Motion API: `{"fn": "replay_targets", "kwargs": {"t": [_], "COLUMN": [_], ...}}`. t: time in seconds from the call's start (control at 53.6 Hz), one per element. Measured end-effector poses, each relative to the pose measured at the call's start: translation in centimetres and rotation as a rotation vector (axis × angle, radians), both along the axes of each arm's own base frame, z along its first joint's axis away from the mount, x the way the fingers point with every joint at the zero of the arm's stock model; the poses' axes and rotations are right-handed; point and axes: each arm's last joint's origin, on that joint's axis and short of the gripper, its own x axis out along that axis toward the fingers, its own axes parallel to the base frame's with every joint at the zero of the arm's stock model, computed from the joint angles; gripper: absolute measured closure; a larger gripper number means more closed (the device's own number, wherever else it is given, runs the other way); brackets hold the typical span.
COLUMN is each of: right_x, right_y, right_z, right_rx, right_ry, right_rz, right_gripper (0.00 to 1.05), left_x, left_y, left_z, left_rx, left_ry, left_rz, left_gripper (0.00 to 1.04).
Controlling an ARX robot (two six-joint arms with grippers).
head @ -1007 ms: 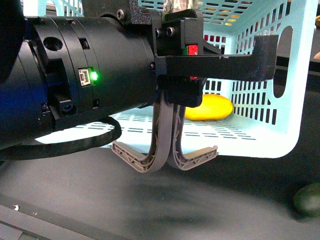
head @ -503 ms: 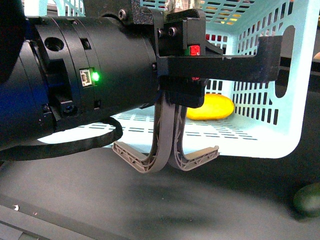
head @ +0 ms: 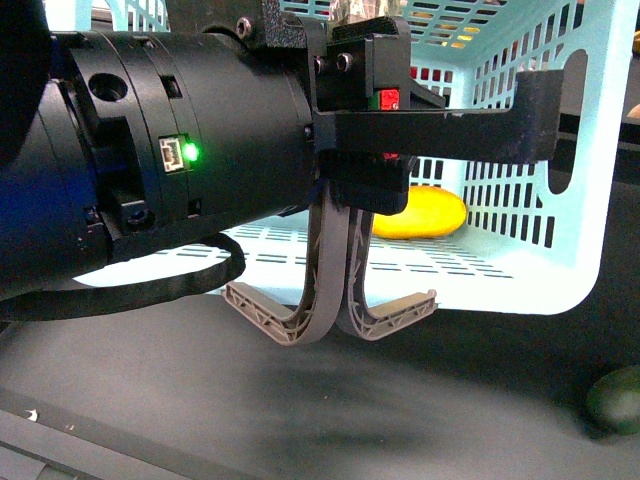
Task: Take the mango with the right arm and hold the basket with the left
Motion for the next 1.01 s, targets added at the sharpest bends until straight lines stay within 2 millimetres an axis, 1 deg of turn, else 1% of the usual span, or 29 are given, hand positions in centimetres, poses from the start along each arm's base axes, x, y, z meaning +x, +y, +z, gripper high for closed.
{"fn": "replay_targets", "kwargs": {"t": [0.093,0.112,0.13,0.149,0.242,0.447,0.485,0.615,0.69,0.727,0.783,0.839,0.876,0.913,1.007], "right_x": [0.0,0.0,0.0,0.0,0.0,0.0,0.0,0.0,0.0,0.0,0.0,0.0,0.0,0.0,0.0], "right_y": [0.0,0.0,0.0,0.0,0.0,0.0,0.0,0.0,0.0,0.0,0.0,0.0,0.0,0.0,0.01], "right_z": [0.0,0.0,0.0,0.0,0.0,0.0,0.0,0.0,0.0,0.0,0.0,0.0,0.0,0.0,0.0], "right_rx": [0.0,-0.002,-0.001,-0.001,-0.001,-0.001,-0.001,-0.001,-0.001,0.0,-0.001,-0.001,-0.001,-0.001,-0.001], "right_ry": [0.0,0.0,0.0,0.0,0.0,0.0,0.0,0.0,0.0,0.0,0.0,0.0,0.0,0.0,0.0], "right_rz": [0.0,0.0,0.0,0.0,0.0,0.0,0.0,0.0,0.0,0.0,0.0,0.0,-0.001,0.0,0.002], "right_gripper": [1.03,1.01,0.97,0.95,0.77,0.49,0.42,0.24,0.1,0.06,0.09,0.08,0.08,0.08,0.08], "left_x": [0.0,0.0,0.0,0.0,0.0,0.0,0.0,0.0,0.01,0.0,0.0,0.01,-0.03,0.03,0.5], "left_y": [0.0,0.0,0.0,0.0,0.0,0.0,0.0,0.0,0.0,0.0,0.0,-0.01,-0.21,-0.46,-0.61], "left_z": [0.0,0.0,0.0,0.0,0.0,0.0,0.0,0.0,0.01,0.0,0.0,0.02,0.01,-0.19,0.12], "left_rx": [0.0,0.0,0.0,0.0,0.0,0.0,0.0,0.0,0.0,0.0,0.0,0.002,-0.002,-0.013,-0.029], "left_ry": [0.0,0.0,0.0,0.0,0.0,0.0,0.0,0.0,0.0,0.0,0.0,-0.005,-0.035,-0.048,-0.052], "left_rz": [0.0,0.0,0.0,0.0,0.0,0.0,0.0,0.0,0.0,0.0,0.0,0.01,0.082,0.193,0.302], "left_gripper": [0.98,0.98,0.98,0.98,0.98,0.98,0.98,0.98,0.98,0.98,0.98,0.98,0.98,0.98,0.98]}}
